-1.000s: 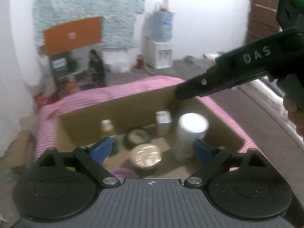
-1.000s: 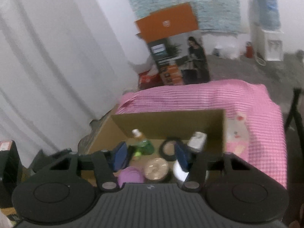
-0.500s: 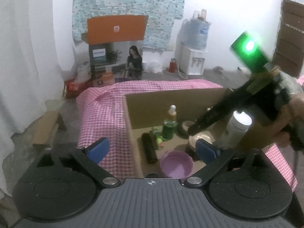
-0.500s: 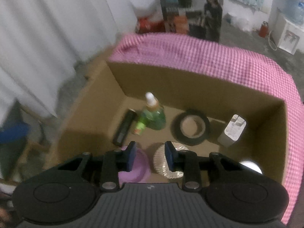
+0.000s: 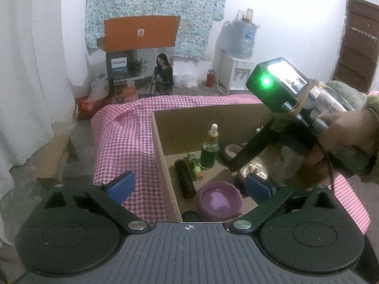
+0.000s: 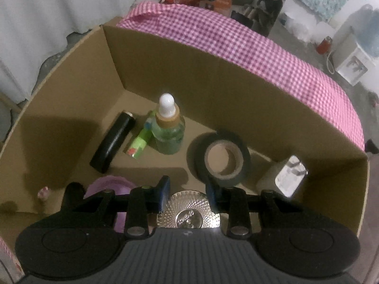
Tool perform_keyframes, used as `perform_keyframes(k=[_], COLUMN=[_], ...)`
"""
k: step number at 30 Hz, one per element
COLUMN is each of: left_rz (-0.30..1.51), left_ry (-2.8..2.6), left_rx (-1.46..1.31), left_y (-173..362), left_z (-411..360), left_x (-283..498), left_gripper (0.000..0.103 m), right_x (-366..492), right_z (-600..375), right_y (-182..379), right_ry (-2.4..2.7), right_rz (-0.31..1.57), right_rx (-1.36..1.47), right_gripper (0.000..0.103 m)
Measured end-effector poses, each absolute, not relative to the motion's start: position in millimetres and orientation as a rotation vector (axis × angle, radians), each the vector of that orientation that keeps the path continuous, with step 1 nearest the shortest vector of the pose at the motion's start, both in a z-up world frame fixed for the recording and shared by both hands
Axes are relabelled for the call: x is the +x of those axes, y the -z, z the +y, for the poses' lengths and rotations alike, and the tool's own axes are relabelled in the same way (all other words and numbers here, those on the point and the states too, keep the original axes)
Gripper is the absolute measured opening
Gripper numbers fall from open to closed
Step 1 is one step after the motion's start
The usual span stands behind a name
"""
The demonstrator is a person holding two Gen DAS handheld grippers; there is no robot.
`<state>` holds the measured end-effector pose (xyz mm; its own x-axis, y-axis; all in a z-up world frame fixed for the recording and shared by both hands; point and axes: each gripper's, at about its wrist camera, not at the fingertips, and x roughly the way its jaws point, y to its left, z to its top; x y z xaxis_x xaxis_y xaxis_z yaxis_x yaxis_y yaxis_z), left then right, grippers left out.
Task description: Organize rigid objects
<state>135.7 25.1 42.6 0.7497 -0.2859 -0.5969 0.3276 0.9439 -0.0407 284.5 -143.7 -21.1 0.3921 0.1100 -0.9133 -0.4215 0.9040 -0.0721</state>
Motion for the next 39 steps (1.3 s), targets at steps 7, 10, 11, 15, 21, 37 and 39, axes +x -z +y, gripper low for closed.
perform_keyframes(k=[7, 10, 11, 15, 21, 37, 39], left_rz=[0.643, 0.64, 0.637, 0.628, 0.627, 0.72, 0.72], left_ry=[0.335, 0.329, 0.33, 0.329, 0.307, 0.195, 0.191], left_rx=[0.066, 0.073, 0.073, 0.048, 0.071, 0.152, 0.179], left_y=[-41.0, -42.3, -43.3, -50.7, -61.1, -41.1, -39.0], left_z=[24.4, 21.7, 22.0, 24.3, 17.7, -29.8, -36.6], left_x=[132.7, 127.5, 125.9, 119.8, 110.6, 99.0, 99.2], left_gripper=[0.1, 0.101, 0.102, 0.103, 0.103, 0.103, 0.103], right_x=[276.8, 272.2, 268.6, 232.1, 133.1, 16.8, 23.2], right_z=[-151.8, -157.5, -161.1, -185.8, -236.4, -257.6, -260.6], right_y=[22.5, 13.8, 5.7, -46.2, -92.1, -44.0, -38.2], right_ry=[-0.347, -0.345, -0.355, -0.403, -0.388, -0.07, -0.047], right_rz=[1.138, 1.121, 1.101, 0.942, 0.708, 0.554, 0.574], right_rx=[-0.302, -0.264, -0.235, -0.075, 0.114, 0.16, 0.175], right_gripper=[0.035, 0.035, 0.035, 0.042, 0.079, 0.103, 0.103])
